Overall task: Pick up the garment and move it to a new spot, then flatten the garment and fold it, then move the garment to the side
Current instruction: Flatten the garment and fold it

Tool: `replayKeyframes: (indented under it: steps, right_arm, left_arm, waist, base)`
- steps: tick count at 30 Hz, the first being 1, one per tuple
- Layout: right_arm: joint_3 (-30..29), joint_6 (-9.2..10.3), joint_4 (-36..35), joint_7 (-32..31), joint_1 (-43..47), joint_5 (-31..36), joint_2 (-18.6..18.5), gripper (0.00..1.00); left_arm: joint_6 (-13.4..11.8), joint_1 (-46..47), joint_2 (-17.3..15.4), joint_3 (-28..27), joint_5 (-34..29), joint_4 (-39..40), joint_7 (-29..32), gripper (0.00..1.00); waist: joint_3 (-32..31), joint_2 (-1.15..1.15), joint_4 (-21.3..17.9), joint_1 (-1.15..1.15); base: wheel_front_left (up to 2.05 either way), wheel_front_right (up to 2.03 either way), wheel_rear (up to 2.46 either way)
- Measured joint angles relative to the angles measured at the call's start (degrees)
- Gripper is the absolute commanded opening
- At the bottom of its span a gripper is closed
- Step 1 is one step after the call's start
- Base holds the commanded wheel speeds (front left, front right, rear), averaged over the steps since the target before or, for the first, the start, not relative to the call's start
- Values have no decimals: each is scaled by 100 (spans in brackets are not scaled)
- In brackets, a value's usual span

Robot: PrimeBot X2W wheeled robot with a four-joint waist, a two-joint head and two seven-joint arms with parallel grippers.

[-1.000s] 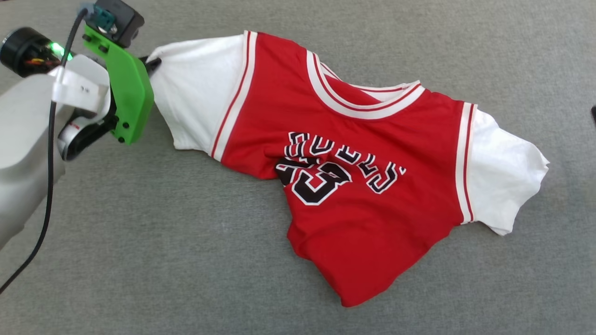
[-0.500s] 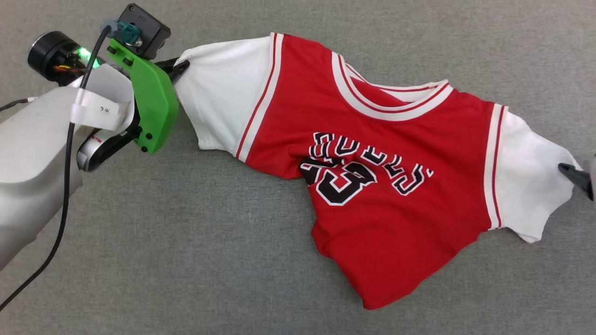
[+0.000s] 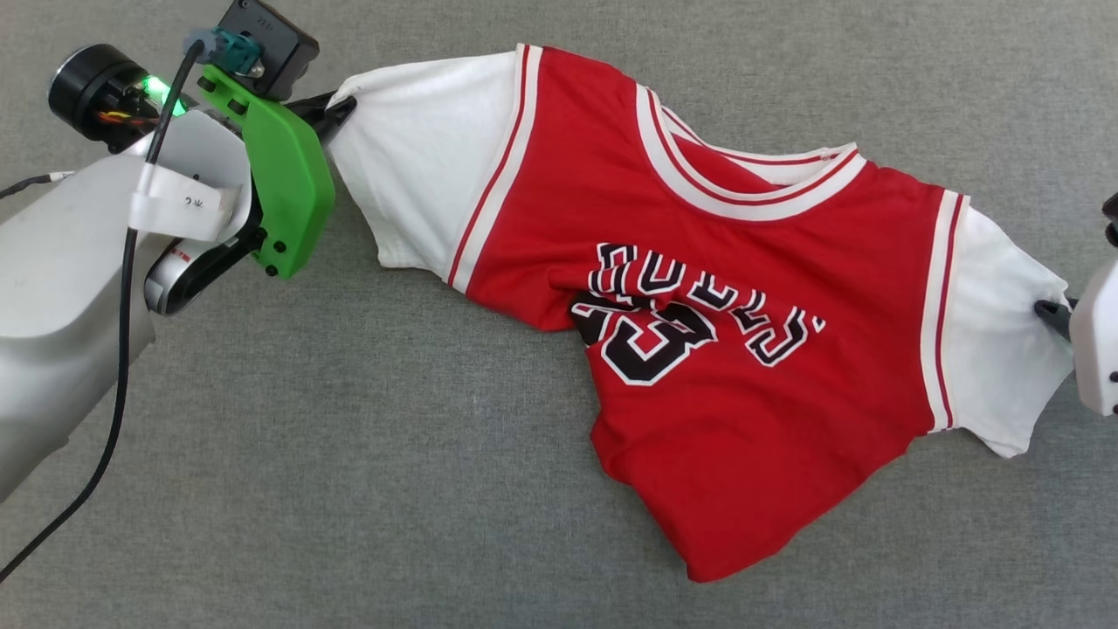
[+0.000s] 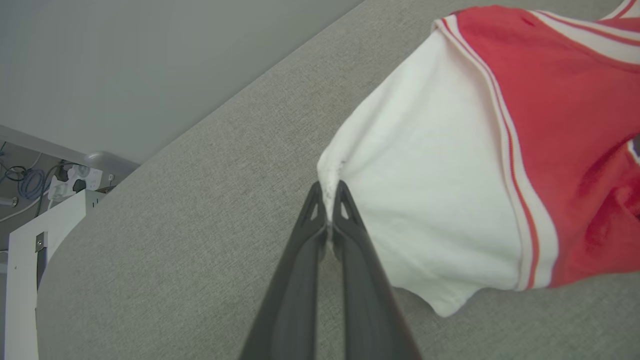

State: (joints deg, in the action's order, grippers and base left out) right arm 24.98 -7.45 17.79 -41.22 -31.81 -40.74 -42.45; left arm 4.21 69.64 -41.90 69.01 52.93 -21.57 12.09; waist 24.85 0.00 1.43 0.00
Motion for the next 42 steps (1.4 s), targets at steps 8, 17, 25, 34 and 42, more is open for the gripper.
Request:
replayKeyframes:
  steps: [8, 17, 25, 34, 42]
  right_arm:
    - [60, 0, -220, 1230, -13, -4, -105, 0]
    - [-675, -2, -1002, 2145, -48, 43, -237, 0]
    - [-1379, -2, -1651, 2341, -494, 367, 76, 0]
    - [-1515, -2, -1650, 2154, -1872, 781, 508, 0]
    - [-1092, -2, -489, 2267, -4174, 1479, 890, 0]
  left_arm:
    - [-102, -166, -29, -47, -31, 43, -576, 0]
    - [-570, -216, -492, -368, -288, 918, -1324, 0]
    - [-928, 92, -661, -756, -439, 1549, -1564, 0]
    - [-940, 1039, -371, -1074, -534, 1221, -1591, 0]
    - [-732, 2463, 281, -1388, -857, 54, -1709, 0]
  waist:
    - [-455, 0, -38, 0]
    - [-1143, 0, -61, 0]
    - [-1524, 0, -39, 0]
    - [-1274, 0, 0, 0]
    - [-553, 0, 20, 0]
  base:
    - [0, 0, 0]
    - [0, 0, 0]
    - [0, 0, 0]
    - [0, 0, 0]
    - [0, 0, 0]
